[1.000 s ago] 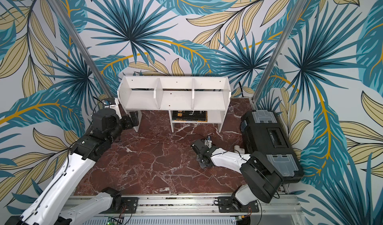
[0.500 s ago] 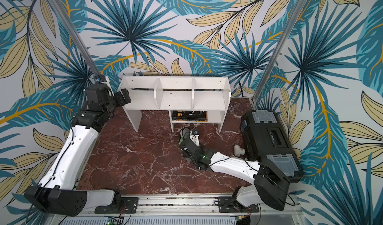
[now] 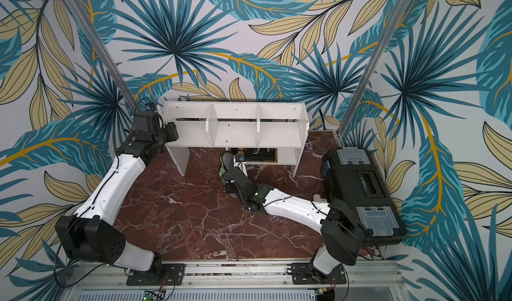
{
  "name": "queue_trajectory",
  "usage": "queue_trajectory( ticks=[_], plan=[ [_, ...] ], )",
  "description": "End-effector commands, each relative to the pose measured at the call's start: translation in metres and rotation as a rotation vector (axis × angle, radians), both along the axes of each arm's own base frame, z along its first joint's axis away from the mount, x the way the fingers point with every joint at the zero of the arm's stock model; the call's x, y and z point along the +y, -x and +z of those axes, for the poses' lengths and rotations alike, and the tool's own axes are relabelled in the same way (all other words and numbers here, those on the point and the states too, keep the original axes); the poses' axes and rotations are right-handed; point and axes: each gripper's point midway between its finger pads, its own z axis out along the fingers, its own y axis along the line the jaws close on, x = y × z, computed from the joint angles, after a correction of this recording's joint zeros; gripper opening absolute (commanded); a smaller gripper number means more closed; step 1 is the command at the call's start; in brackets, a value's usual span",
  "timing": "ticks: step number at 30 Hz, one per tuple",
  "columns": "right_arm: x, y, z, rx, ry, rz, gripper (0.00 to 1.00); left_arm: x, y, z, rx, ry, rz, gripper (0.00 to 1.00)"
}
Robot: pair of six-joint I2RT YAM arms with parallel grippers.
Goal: Wipe the bookshelf clean with a cloth
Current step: Hold the shelf at the center of the board, then wipe the dust from the shelf.
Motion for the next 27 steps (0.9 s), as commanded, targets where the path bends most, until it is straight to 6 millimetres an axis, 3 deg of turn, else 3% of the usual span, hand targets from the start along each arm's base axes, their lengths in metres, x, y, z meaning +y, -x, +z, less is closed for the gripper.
queue_trajectory(
  ticks=[1, 3, 8, 12, 15, 18, 19, 22, 24, 27],
  plan=[
    [0.002, -0.014, 0.003, -0.057, 0.063, -0.037, 0.0, 0.0, 0.004, 0.004, -0.049, 0.01, -0.008, 0.5],
    [0.004, -0.021, -0.007, -0.06, 0.074, -0.057, 0.0, 0.002, 0.007, 0.001, -0.052, 0.002, 0.002, 0.41],
    [0.023, -0.027, -0.073, 0.043, 0.076, -0.017, 0.0, 0.006, 0.006, -0.002, -0.037, -0.013, 0.02, 0.19],
    [0.016, -0.038, -0.086, 0.057, -0.01, -0.047, 0.0, 0.01, 0.007, -0.004, -0.028, -0.03, 0.036, 0.07],
    [-0.01, -0.04, -0.076, 0.034, -0.023, -0.092, 0.0, 0.014, 0.01, -0.004, -0.027, -0.056, 0.051, 0.0],
    [-0.05, -0.035, -0.07, 0.024, 0.003, -0.159, 0.0, 0.016, 0.011, -0.002, -0.03, -0.08, 0.05, 0.0],
    [-0.079, -0.039, -0.073, 0.03, -0.003, -0.218, 0.0, 0.015, 0.011, -0.003, -0.03, -0.09, 0.036, 0.0],
    [-0.132, -0.04, -0.082, 0.067, -0.052, -0.308, 0.0, 0.019, 0.01, -0.006, -0.017, -0.113, 0.039, 0.0],
    [-0.146, -0.038, -0.081, 0.065, -0.032, -0.321, 0.0, 0.024, 0.009, -0.006, -0.013, -0.127, 0.037, 0.0],
    [-0.137, -0.04, -0.075, 0.071, -0.027, -0.274, 0.0, 0.039, 0.011, -0.005, -0.01, -0.138, 0.069, 0.0]
  ],
)
